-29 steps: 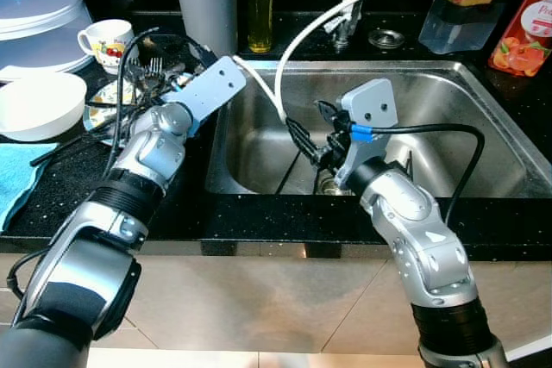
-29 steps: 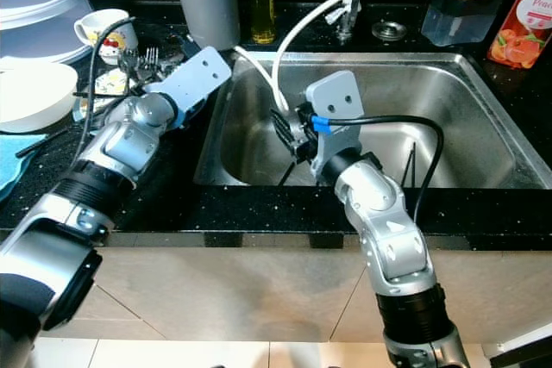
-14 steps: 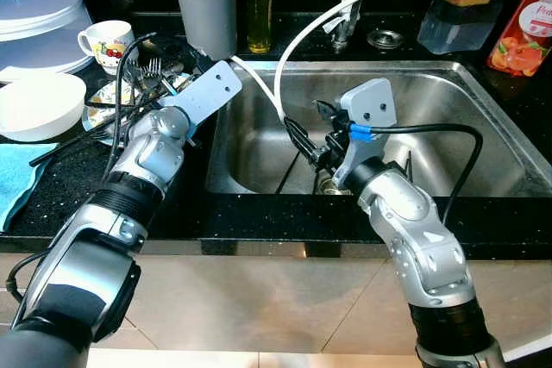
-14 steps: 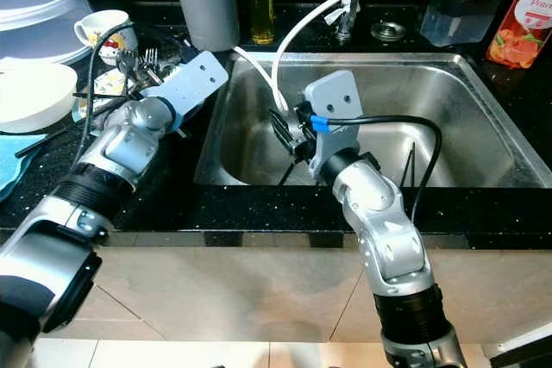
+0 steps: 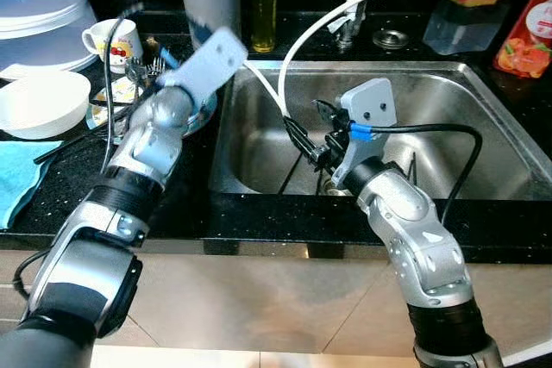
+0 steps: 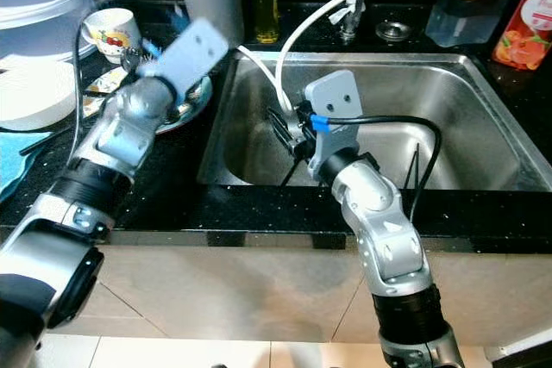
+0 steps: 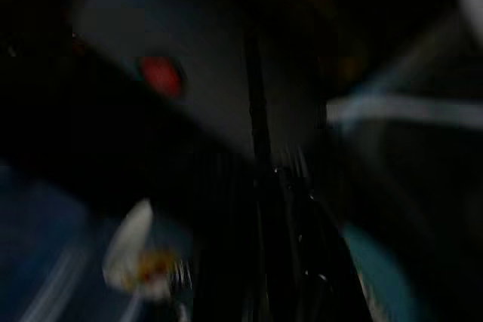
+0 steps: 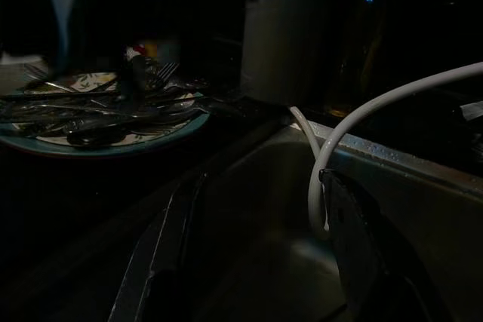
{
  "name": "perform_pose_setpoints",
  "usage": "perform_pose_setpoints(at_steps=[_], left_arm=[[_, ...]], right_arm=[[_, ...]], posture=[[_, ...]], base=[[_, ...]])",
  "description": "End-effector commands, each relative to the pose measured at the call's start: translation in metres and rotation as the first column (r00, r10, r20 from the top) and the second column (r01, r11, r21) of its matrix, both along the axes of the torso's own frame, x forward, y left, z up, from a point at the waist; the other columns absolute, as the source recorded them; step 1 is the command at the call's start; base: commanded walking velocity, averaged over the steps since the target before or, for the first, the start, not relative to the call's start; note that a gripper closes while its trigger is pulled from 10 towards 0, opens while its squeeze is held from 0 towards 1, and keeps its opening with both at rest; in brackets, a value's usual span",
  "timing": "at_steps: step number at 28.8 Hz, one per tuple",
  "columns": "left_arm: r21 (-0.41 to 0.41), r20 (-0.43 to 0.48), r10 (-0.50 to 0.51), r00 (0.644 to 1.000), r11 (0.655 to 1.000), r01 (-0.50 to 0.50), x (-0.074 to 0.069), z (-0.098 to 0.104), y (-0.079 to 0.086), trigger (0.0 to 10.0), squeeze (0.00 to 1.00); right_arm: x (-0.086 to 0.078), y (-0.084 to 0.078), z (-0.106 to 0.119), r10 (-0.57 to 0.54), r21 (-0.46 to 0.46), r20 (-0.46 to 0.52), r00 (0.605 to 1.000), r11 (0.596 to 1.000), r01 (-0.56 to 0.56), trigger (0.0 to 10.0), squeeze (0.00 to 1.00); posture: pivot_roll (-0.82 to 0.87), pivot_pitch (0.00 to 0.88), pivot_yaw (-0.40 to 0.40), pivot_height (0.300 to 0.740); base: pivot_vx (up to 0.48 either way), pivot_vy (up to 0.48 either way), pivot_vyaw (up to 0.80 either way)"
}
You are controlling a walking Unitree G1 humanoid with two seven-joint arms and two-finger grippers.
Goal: Kitchen organization
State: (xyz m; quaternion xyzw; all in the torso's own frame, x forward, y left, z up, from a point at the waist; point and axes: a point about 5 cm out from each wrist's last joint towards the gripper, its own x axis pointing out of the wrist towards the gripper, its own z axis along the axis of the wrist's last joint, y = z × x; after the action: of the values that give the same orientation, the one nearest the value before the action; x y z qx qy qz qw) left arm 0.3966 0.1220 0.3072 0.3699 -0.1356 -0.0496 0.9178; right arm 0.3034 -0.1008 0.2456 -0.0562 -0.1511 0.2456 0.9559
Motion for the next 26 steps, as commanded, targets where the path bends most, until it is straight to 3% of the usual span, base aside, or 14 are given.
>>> perform_pose_setpoints(at_steps=[1,4,5,6,10,14,15,16,24,25,26], left_arm=[[-0.105,-0.009,-0.082,0.997,0.991,0.081,-0.003,0.004,-0.009,10.0,0.0],[-0.206,-0.083,-0.157,0.984,0.969,0.138,-0.003,-0.004,-0.016,10.0,0.0],[-0.334,-0.179,-0.254,0.951,0.924,0.184,-0.004,-0.015,-0.025,10.0,0.0],[-0.334,-0.179,-0.254,0.951,0.924,0.184,-0.004,-0.015,-0.025,10.0,0.0],[-0.436,-0.277,-0.358,0.892,0.874,0.216,-0.006,-0.032,-0.035,10.0,0.0],[-0.479,-0.325,-0.381,0.866,0.855,0.197,-0.005,-0.04,-0.035,10.0,0.0],[-0.493,-0.332,-0.391,0.858,0.848,0.195,-0.005,-0.042,-0.035,10.0,0.3],[-0.498,-0.336,-0.389,0.858,0.846,0.189,-0.004,-0.042,-0.034,10.0,1.0],[-0.559,-0.313,-0.429,0.848,0.804,0.2,-0.005,-0.035,-0.032,10.0,1.0],[-0.615,-0.261,-0.484,0.835,0.75,0.243,-0.008,-0.025,-0.034,10.0,0.0],[-0.647,-0.226,-0.517,0.826,0.714,0.27,-0.01,-0.018,-0.035,10.0,0.0]], right_arm=[[0.0,0.0,0.003,-0.002,0.014,0.011,1.0,1.0,0.002,10.0,0.0],[0.0,0.0,0.003,-0.001,0.014,0.012,1.0,1.0,0.001,10.0,0.0],[-0.001,0.0,0.004,0.0,0.016,0.013,1.0,1.0,0.0,10.0,0.0],[-0.001,0.0,0.004,0.0,0.016,0.013,1.0,1.0,0.0,10.0,0.0],[-0.001,-0.001,0.005,-0.005,0.02,0.019,1.0,1.0,0.004,10.0,0.0],[-0.002,-0.002,0.006,-0.011,0.026,0.024,1.0,1.0,0.01,10.0,0.0],[-0.002,-0.003,0.007,-0.014,0.029,0.026,1.0,1.0,0.013,10.0,0.0],[-0.002,-0.003,0.007,-0.015,0.033,0.028,0.999,0.999,0.014,10.0,0.0],[-0.001,-0.003,0.009,-0.012,0.058,0.034,0.999,0.998,0.01,10.0,0.0],[-0.002,-0.003,0.014,-0.001,0.115,0.039,0.999,0.993,-0.003,10.0,0.0],[-0.002,-0.003,0.017,0.013,0.166,0.042,0.999,0.986,-0.02,10.0,0.0]], posture=[[0.08,0.071,0.058,0.74],[0.08,0.071,0.058,0.74],[0.08,0.071,0.058,0.74],[0.08,0.071,0.058,0.74],[0.07,0.076,0.061,0.74],[0.07,0.076,0.061,0.74],[0.07,0.076,0.061,0.74],[0.07,0.075,0.063,0.74],[0.07,0.074,0.061,0.74],[0.07,0.074,0.059,0.74],[0.07,0.074,0.058,0.74]], base=[[0.0,0.0,0.0],[0.0,0.0,0.0],[0.0,0.0,0.0],[0.0,0.0,0.0],[0.0,0.0,0.0],[0.0,0.0,0.0],[0.0,0.0,0.0],[0.0,0.0,0.0],[0.0,0.0,0.0],[0.0,0.0,0.0],[0.0,0.0,0.0]])
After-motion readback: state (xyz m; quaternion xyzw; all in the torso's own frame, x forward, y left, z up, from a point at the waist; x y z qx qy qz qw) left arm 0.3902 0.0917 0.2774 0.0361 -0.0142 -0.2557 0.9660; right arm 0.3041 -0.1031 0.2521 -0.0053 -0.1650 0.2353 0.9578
